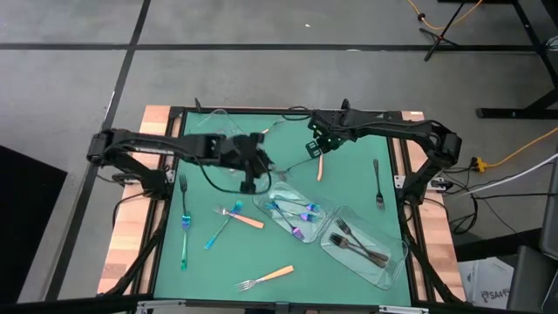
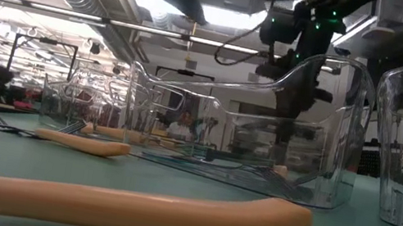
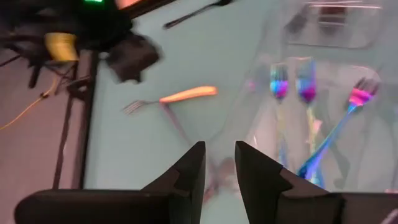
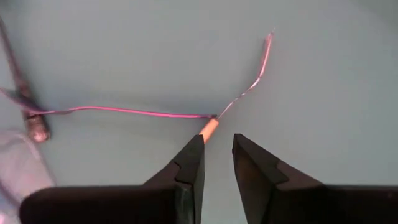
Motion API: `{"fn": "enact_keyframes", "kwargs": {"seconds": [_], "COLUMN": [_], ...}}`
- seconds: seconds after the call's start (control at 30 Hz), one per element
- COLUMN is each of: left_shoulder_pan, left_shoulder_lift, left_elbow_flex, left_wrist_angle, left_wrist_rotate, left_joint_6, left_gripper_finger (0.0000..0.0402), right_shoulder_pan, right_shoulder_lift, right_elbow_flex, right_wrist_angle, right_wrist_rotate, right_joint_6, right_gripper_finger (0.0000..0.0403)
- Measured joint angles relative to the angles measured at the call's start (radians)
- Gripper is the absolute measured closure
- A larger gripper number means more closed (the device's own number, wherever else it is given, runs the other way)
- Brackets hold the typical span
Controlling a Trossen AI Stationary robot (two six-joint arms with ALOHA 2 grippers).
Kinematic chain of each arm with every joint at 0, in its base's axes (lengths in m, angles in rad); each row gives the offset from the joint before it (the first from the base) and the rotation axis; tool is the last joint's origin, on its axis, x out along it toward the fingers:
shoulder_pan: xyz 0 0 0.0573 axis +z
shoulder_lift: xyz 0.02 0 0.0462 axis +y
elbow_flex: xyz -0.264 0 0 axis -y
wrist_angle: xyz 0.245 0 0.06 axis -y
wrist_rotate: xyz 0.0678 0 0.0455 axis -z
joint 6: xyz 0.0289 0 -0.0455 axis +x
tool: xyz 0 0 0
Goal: Sort silverware by color (type)
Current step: Put the yellow fork into the top transparent bin
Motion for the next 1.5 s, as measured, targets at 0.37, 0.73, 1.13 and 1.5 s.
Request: {"fn": "enact_keyframes", "kwargs": {"seconds": [0.37,0.73,1.13,1.5], "left_shoulder_pan": [0.117,0.163,0.165,0.165], "left_shoulder_lift": [-0.077,-0.077,-0.077,-0.077], "left_elbow_flex": [0.001,0.0,0.0,0.0], "left_wrist_angle": [-0.126,-0.125,-0.125,-0.125], "left_wrist_rotate": [0.002,0.003,0.002,0.003], "left_joint_6": [-0.047,-0.058,-0.078,-0.08], "left_gripper_finger": [0.032,0.032,0.032,0.032], "right_shoulder_pan": [0.0,0.001,0.07,0.074], "right_shoulder_lift": [0.0,0.0,0.0,0.001], "right_elbow_flex": [-0.215,-0.269,-0.3,-0.3], "right_wrist_angle": [0.283,0.325,0.404,0.392], "right_wrist_rotate": [-0.045,-0.019,0.041,0.063], "right_joint_6": [0.075,0.077,0.1,0.102], "right_gripper_finger": [0.0327,0.0327,0.0327,0.0327]}}
